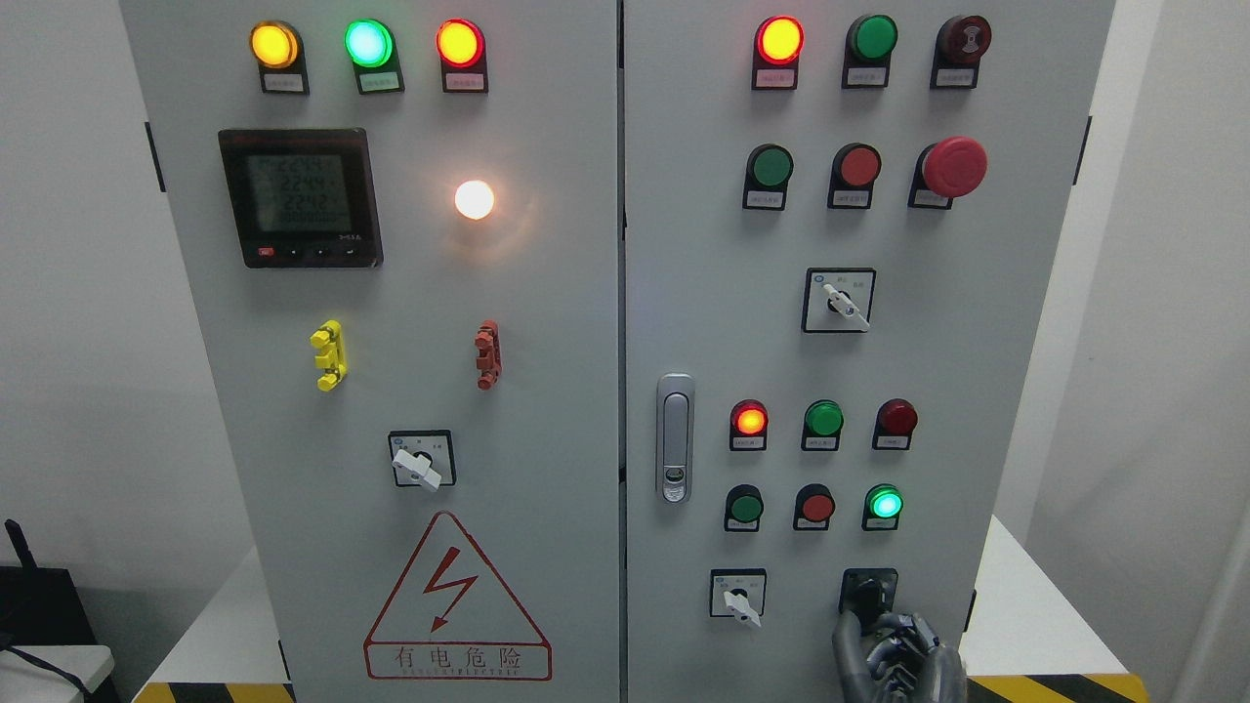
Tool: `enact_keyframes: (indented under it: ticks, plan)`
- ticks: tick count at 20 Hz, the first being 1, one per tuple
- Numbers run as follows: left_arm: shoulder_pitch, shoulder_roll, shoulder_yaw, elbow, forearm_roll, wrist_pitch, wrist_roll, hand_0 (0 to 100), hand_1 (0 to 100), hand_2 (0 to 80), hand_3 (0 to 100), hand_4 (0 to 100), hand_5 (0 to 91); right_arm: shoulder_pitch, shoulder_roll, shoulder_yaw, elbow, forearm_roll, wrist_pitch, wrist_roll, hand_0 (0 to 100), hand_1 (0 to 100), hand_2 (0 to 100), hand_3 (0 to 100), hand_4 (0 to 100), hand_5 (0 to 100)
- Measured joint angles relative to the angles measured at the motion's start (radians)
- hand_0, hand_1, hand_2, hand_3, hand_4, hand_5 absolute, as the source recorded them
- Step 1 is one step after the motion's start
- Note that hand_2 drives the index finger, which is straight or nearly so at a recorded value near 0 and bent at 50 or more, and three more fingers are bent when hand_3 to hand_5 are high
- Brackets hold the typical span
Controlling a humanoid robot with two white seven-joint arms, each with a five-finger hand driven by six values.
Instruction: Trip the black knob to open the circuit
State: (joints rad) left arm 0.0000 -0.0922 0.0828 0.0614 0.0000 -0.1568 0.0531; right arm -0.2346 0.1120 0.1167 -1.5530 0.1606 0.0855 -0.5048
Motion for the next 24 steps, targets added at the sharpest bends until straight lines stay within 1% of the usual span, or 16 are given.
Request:
enact_keyframes:
  ticks: [24]
  plan:
    - [0.0,0.0,0.0,0.0,0.0,0.0,0.0,12,39,0.0,0,0,0.0,0.0,0.0,0.001,-0.002,-0.002,0.0,0.0,42,72,60,93,95,96]
